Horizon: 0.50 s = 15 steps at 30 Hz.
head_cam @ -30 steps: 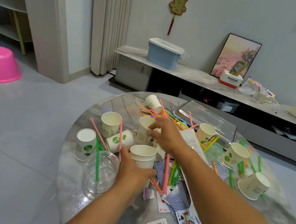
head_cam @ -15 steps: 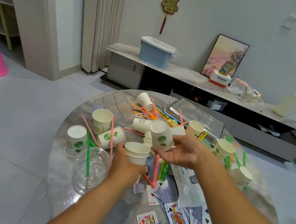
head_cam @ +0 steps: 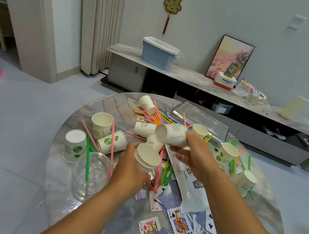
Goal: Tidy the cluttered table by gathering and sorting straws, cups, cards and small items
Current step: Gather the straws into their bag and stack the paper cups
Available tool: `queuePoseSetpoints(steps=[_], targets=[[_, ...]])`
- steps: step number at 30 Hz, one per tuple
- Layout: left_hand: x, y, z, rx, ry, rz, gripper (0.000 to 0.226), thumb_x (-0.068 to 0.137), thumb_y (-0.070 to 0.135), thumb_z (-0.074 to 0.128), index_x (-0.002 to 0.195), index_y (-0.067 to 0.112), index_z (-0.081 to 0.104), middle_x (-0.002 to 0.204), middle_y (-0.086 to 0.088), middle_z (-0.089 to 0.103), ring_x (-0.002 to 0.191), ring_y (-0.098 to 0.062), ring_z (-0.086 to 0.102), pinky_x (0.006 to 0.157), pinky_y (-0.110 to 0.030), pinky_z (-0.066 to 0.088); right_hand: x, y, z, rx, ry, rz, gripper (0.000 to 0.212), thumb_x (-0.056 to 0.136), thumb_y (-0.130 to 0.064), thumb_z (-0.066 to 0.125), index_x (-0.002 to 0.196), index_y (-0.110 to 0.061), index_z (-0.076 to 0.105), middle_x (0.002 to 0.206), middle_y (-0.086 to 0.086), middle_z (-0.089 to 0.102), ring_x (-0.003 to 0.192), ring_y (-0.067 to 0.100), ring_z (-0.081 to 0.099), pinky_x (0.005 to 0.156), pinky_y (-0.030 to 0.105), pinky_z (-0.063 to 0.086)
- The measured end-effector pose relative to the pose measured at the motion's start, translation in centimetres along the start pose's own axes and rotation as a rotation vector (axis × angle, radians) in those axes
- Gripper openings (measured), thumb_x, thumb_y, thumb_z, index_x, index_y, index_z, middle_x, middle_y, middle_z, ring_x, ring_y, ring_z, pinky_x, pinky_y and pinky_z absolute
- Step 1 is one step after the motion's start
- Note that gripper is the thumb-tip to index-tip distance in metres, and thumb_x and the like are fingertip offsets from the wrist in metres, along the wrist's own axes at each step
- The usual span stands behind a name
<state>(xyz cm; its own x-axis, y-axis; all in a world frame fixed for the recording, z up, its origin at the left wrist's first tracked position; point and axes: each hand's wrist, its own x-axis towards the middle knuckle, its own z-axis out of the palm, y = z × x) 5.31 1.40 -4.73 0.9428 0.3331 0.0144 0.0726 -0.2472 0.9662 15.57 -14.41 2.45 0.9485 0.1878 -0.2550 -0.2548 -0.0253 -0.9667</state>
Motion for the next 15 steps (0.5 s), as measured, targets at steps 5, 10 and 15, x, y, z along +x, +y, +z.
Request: queuePoseSetpoints(steps=[5,10,15], targets=[[0.2,0.4,-0.2,0.005,0.001,-0.035,0.081,0.066,0.026,0.090,0.132,0.041,0.047,0.123,0.003,0.059,0.105,-0.018,0.061,0.076,-0.027,0.054,-0.9,0.8,0.6,-0.572,0.009,-0.556,0.032,0.107,-0.034,0.047,0.093,-0.007,0.059,0.107,0.013,0.062,0.097,0.028,0.061,0.081,0.045,0.055],[0.4,2.7,-1.2,0.103,-0.082,0.057,0.084,0.060,0.058,0.080,0.137,0.047,0.047,0.123,0.012,0.060,0.105,-0.011,0.063,0.088,-0.042,0.056,-1.2,2.4,0.3,-0.423,-0.060,-0.304,0.032,0.108,-0.034,0.043,0.105,-0.010,0.065,0.109,0.014,0.067,0.106,0.033,0.064,0.092,0.047,0.055],[-0.1,2.9,-1.4,-0.004,-0.233,-0.078,0.078,0.071,0.042,0.088,0.136,0.043,0.047,0.113,0.012,0.063,0.090,-0.008,0.069,0.056,-0.029,0.057,-2.6,4.7,1.2,-0.289,-0.229,-0.182,0.034,0.106,-0.049,0.041,0.130,-0.035,0.061,0.126,-0.007,0.067,0.114,0.012,0.066,0.097,0.035,0.055]])
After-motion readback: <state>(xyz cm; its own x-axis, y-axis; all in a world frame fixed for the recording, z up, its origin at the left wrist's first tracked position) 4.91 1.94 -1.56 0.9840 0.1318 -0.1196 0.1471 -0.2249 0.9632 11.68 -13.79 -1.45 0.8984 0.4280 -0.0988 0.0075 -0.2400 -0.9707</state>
